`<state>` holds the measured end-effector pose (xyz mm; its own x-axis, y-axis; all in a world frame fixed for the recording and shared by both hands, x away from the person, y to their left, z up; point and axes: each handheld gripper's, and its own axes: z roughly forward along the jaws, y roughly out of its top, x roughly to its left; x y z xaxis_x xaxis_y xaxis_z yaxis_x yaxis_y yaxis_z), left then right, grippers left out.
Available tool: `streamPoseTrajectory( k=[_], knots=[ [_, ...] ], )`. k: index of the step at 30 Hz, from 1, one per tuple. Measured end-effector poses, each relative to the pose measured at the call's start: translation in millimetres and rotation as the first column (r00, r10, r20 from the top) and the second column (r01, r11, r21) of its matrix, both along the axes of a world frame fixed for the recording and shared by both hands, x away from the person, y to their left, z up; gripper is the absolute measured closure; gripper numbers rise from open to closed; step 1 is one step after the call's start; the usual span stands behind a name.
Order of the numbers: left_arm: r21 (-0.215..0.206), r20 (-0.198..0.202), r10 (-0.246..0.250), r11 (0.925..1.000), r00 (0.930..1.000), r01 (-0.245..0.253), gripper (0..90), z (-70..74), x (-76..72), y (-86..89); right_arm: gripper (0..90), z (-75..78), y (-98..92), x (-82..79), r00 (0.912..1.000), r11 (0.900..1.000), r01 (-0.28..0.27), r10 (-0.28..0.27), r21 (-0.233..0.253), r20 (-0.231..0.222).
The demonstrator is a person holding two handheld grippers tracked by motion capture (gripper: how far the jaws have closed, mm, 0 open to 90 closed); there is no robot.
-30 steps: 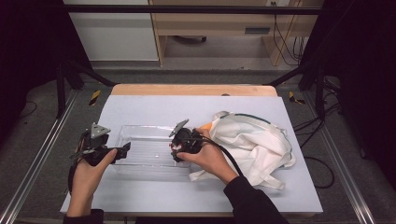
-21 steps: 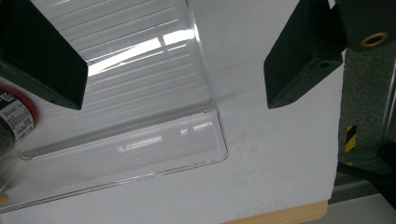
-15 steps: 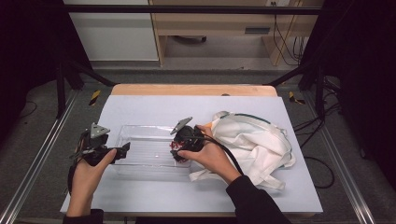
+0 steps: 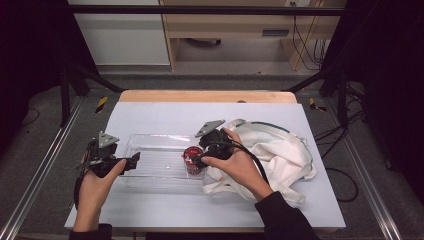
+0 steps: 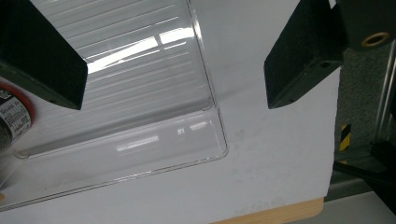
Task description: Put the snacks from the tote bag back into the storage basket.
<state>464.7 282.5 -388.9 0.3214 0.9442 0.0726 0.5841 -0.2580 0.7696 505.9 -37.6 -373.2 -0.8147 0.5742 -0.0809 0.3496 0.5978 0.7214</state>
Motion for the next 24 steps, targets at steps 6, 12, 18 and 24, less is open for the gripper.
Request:
streamPoseTrajectory(
  k=[6,12,18,24],
  knots=[
    [0.005,0.01,-0.006,1.0,0.9999,0.006,5.9,1.9,-1.9,0.2,13.4,12.4,-21.5,-6.5,0.9994,0.999,0.025,-0.025,0.026,0.025],
    [0.005,0.016,-0.002,1.0,0.9999,0.001,5.8,3.6,-3.8,0.6,12.0,20.5,-42.9,-11.1,0.9974,0.997,0.055,-0.058,0.05,0.044],
    [0.011,0.012,-0.005,0.9999,0.9999,0.005,5.8,3.5,-3.5,-0.3,11.3,27.2,-64.7,-17.2,0.9947,0.994,0.079,-0.083,0.076,0.061],
    [0.009,0.009,0.002,1.0,1.0,-0.002,5.7,2.9,-3.4,1.6,10.9,31.7,-85.1,-20.3,0.9904,0.989,0.111,-0.118,0.096,0.072]
  ],
)
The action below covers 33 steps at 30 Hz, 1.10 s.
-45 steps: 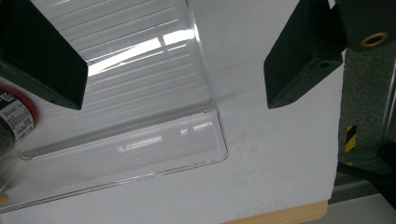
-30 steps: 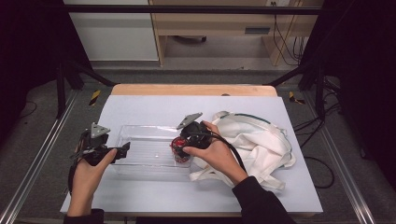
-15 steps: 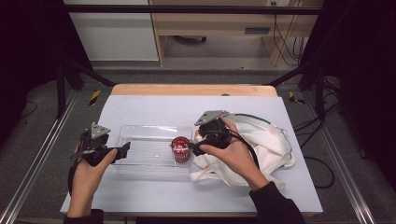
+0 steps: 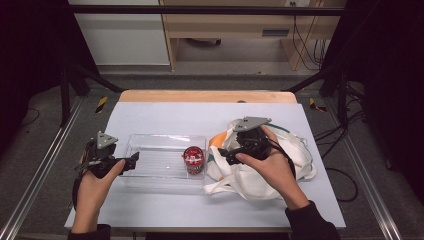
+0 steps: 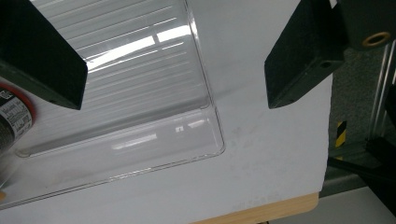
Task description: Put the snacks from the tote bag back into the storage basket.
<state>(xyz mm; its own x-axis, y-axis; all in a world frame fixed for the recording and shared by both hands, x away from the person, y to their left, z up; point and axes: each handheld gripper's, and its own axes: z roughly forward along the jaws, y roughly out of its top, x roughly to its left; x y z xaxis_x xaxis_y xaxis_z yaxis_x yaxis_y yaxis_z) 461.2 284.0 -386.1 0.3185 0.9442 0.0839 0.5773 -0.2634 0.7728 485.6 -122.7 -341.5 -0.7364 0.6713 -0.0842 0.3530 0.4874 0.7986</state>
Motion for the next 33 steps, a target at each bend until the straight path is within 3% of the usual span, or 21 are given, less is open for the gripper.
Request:
streamPoseTrajectory(
  k=[13,21,33],
  knots=[
    [-0.005,0.009,0.004,1.0,1.0,-0.004,5.4,1.5,-1.1,0.9,10.2,12.3,-44.9,-6.1,0.9956,0.995,0.087,-0.089,0.05,0.028],
    [-0.005,0.008,0.006,1.0,1.0,-0.006,5.4,1.3,-0.4,0.8,9.8,10.6,-66.5,-9.2,0.9916,0.989,0.124,-0.127,0.077,0.025],
    [-0.015,0.017,0.009,0.9999,0.9998,-0.009,5.3,2.3,-0.2,3.7,8.4,4.7,-101.7,-19.9,0.9771,0.973,0.207,-0.211,0.102,0.029]
  ],
)
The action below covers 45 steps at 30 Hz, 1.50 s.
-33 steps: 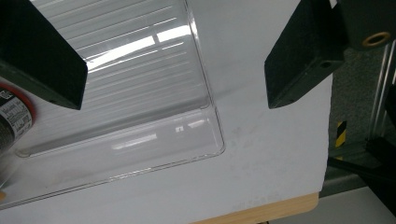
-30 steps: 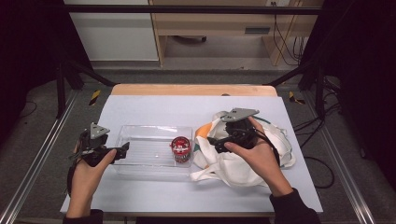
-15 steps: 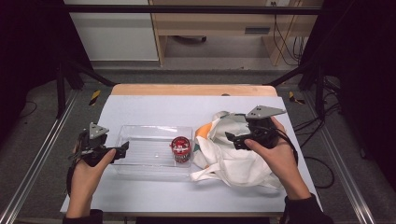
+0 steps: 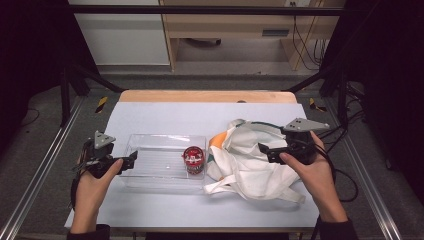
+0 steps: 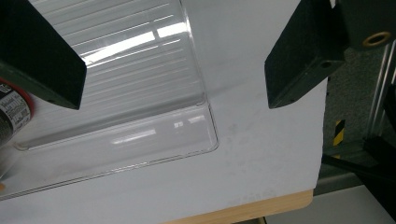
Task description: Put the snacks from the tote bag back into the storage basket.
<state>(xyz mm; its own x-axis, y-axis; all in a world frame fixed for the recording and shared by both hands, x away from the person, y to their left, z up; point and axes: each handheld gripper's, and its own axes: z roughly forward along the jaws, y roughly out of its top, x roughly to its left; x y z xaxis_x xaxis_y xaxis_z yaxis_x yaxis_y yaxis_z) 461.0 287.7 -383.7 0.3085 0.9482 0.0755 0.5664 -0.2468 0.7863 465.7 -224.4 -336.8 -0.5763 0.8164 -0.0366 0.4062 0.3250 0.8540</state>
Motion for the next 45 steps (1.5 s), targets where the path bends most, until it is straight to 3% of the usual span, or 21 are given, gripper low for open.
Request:
streamPoseTrajectory(
  k=[10,17,23,30,45],
  knots=[
    [-0.022,0.019,0.023,0.9995,0.9996,-0.022,5.3,2.5,-3.1,10.9,6.9,-4.1,-30.2,-8.8,0.9985,0.998,0.055,-0.055,0.041,0.0],
    [-0.036,0.024,0.048,0.9983,0.9986,-0.047,5.3,2.3,-3.0,22.7,6.2,-9.7,-50.4,-13.0,0.9962,0.995,0.087,-0.087,0.044,-0.001],
    [-0.064,0.059,0.104,0.9929,0.9928,-0.101,5.2,3.9,-5.2,32.5,6.3,-13.1,-62.0,-14.3,0.9927,0.992,0.121,-0.121,0.039,-0.001],
    [-0.075,0.055,0.113,0.9912,0.992,-0.109,5.2,4.5,-6.9,41.3,6.7,-15.4,-76.9,-18.0,0.9872,0.986,0.159,-0.159,0.053,-0.003],
    [-0.077,0.06,0.136,0.9884,0.9889,-0.131,5.1,3.0,-8.1,56.1,7.7,-39.4,-103.2,-25.0,0.9732,0.972,0.228,-0.226,0.062,-0.044]
  ],
)
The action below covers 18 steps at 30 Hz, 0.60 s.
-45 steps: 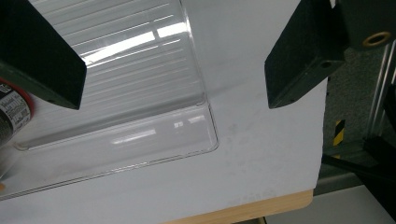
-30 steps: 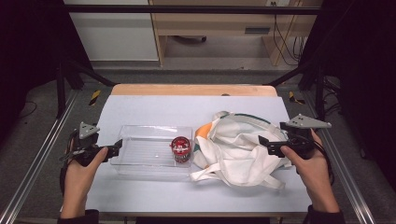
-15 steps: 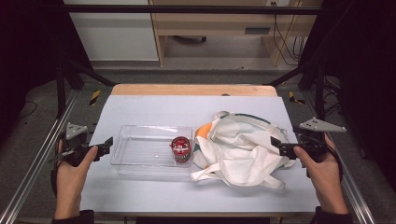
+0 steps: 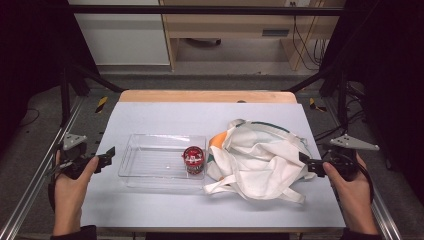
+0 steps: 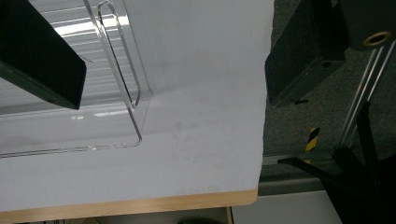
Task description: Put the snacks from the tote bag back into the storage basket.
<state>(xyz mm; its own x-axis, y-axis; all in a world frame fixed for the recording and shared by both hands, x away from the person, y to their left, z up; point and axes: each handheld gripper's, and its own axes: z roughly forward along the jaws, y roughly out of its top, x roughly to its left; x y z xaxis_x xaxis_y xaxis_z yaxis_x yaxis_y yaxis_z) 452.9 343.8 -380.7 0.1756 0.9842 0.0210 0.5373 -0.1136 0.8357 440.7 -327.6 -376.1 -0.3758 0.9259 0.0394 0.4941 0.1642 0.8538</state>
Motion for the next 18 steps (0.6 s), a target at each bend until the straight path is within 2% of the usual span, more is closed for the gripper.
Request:
streamPoseTrajectory(
  k=[7,18],
  knots=[
    [-0.011,0.008,0.002,0.9999,1.0,-0.002,5.2,-1.4,-0.4,6.9,8.4,-14.2,-9.1,-3.7,0.9994,0.999,0.03,-0.03,0.011,-0.02],
    [0.001,-0.024,0.047,0.9989,0.9986,-0.047,5.8,-13.1,2.1,24.9,10.3,-35.1,-19.3,-8.3,0.9961,0.998,0.062,-0.06,0.033,-0.065]
  ],
)
